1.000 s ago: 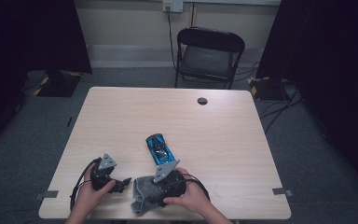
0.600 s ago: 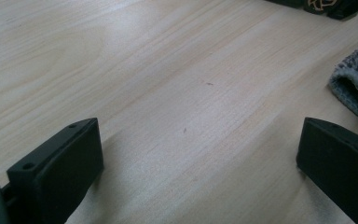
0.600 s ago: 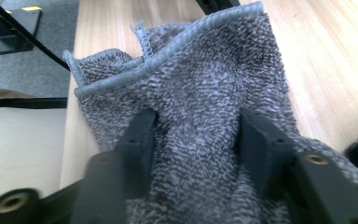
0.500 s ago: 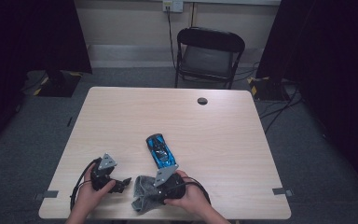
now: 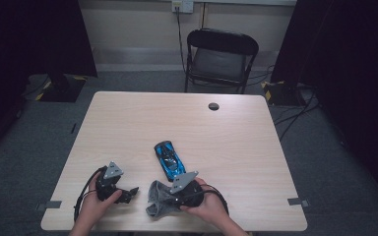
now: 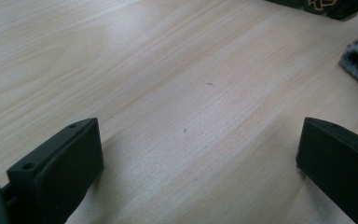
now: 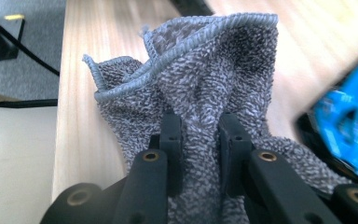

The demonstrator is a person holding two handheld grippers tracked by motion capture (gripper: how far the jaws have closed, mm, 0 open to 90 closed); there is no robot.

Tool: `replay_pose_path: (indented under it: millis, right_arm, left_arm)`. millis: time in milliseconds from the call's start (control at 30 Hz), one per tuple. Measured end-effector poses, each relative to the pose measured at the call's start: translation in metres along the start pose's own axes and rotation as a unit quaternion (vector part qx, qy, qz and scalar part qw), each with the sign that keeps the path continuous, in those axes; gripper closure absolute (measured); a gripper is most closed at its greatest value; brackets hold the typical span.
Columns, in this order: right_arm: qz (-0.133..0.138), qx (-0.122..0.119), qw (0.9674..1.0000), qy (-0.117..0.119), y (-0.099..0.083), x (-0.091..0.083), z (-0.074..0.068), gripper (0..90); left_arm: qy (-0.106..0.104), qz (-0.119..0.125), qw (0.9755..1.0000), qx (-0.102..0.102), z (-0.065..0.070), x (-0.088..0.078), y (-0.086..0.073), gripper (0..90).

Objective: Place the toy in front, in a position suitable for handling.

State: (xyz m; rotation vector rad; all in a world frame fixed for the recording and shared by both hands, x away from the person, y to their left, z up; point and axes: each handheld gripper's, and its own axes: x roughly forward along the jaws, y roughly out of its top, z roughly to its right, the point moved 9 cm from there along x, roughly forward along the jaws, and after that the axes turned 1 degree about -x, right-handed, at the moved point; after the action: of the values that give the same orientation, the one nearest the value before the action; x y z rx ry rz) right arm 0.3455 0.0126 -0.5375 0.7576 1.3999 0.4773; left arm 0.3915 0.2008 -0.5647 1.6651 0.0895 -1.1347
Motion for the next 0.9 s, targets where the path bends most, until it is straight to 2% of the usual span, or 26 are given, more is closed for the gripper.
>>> replay_pose_path:
  millis: [133, 433, 667, 800, 833, 900]
  right_arm:
    - [0.01, 0.018, 0.9998, -0.001, -0.004, -0.016, 0.009, 75.2]
    - [0.023, 0.048, 0.9975, -0.046, -0.017, -0.07, 0.043, 75.1]
    - [0.019, 0.078, 0.9919, -0.098, -0.039, -0.109, 0.077, 75.1]
    - [0.017, 0.093, 0.9871, -0.129, -0.051, -0.125, 0.095, 75.0]
    - [0.017, 0.1, 0.9851, -0.139, -0.056, -0.129, 0.101, 75.0]
    - [0.016, 0.112, 0.9825, -0.147, -0.064, -0.133, 0.11, 74.9]
  left_arm:
    - [0.0, 0.0, 1.0, 0.0, 0.0, 0.0, 0.0, 0.0]
    - [0.0, 0.0, 1.0, 0.0, 0.0, 0.0, 0.0, 0.0]
    - [0.0, 0.0, 1.0, 0.0, 0.0, 0.0, 0.0, 0.0]
    - [0.0, 0.0, 1.0, 0.0, 0.0, 0.0, 0.0, 0.0]
    - [0.0, 0.0, 1.0, 0.0, 0.0, 0.0, 0.0, 0.0]
    - [0.0, 0.0, 1.0, 0.0, 0.0, 0.0, 0.0, 0.0]
